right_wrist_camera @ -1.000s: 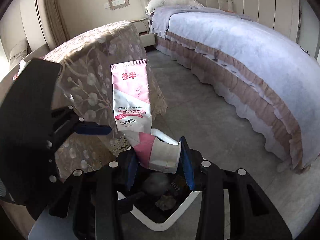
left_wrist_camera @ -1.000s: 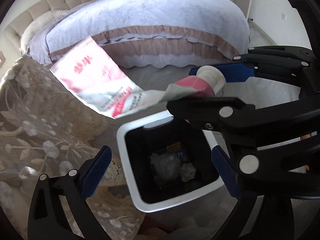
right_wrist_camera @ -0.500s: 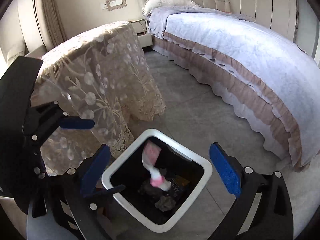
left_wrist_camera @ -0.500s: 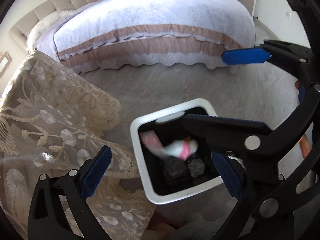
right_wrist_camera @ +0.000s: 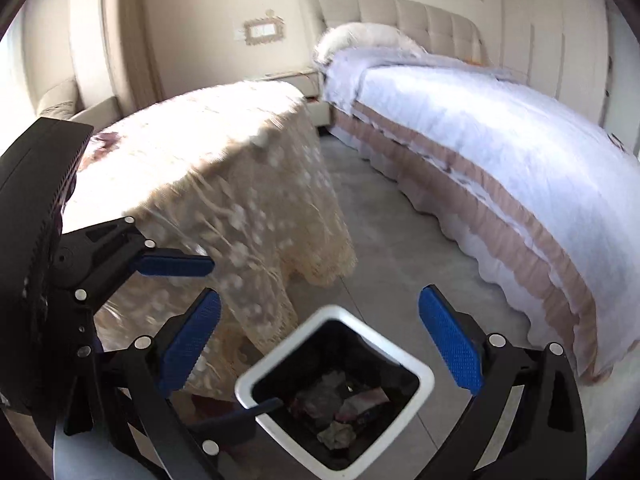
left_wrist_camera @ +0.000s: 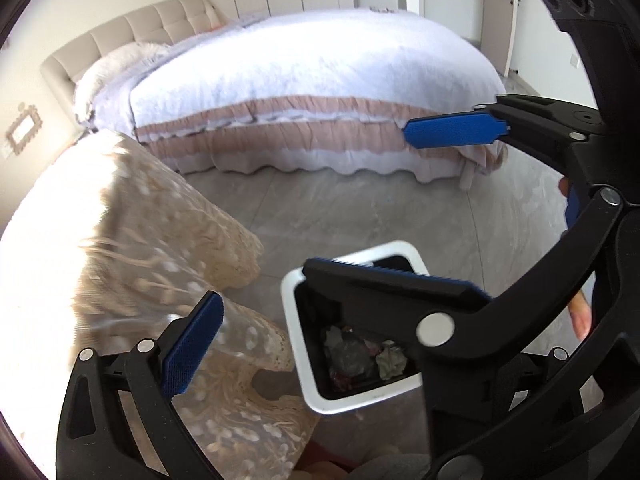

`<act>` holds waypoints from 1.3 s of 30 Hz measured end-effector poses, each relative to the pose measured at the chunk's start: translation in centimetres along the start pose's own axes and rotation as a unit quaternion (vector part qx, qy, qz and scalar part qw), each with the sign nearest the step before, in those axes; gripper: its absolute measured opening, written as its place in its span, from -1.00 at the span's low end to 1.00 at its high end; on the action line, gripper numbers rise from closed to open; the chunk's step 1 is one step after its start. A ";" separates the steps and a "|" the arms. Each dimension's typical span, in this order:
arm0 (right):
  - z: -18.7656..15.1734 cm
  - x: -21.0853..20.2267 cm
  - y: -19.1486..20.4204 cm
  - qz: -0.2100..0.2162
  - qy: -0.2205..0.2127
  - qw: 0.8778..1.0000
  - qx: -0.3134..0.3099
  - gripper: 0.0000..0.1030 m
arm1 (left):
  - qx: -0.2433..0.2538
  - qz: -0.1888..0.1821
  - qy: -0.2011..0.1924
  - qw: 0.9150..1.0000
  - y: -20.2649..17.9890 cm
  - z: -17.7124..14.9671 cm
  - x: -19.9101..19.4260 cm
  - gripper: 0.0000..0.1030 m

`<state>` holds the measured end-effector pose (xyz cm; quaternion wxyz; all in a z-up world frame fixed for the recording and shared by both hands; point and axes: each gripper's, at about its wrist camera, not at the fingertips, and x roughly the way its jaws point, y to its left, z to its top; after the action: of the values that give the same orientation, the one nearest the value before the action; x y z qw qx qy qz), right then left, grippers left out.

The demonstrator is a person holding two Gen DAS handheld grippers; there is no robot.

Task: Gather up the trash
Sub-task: 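Return both tools to the table over the remaining trash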

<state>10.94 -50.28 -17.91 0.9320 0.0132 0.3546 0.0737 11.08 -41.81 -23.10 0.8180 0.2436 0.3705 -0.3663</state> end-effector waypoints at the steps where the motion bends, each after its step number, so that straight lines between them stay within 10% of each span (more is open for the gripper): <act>1: 0.6 -0.3 0.5 0.003 -0.009 1.000 -0.009 0.92 | -0.002 0.003 -0.006 1.000 0.3 0.0 -0.7 0.91; 11: 7.1 -2.4 8.2 0.067 -0.098 0.988 -0.096 0.92 | -0.040 0.096 -0.065 0.993 6.3 -1.8 -8.1 0.91; 27: 12.7 -1.0 20.8 0.138 -0.114 0.969 -0.173 0.92 | -0.174 0.237 -0.101 0.951 18.0 -10.3 -18.3 0.91; 39: 15.6 2.0 28.7 0.169 -0.106 0.955 -0.219 0.92 | -0.302 0.358 -0.079 0.880 28.9 -17.6 -23.1 0.91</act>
<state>19.11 -21.19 -5.37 0.9181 -0.1237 0.2220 0.3042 15.51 -2.60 -11.96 0.9538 0.0710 0.2848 0.0637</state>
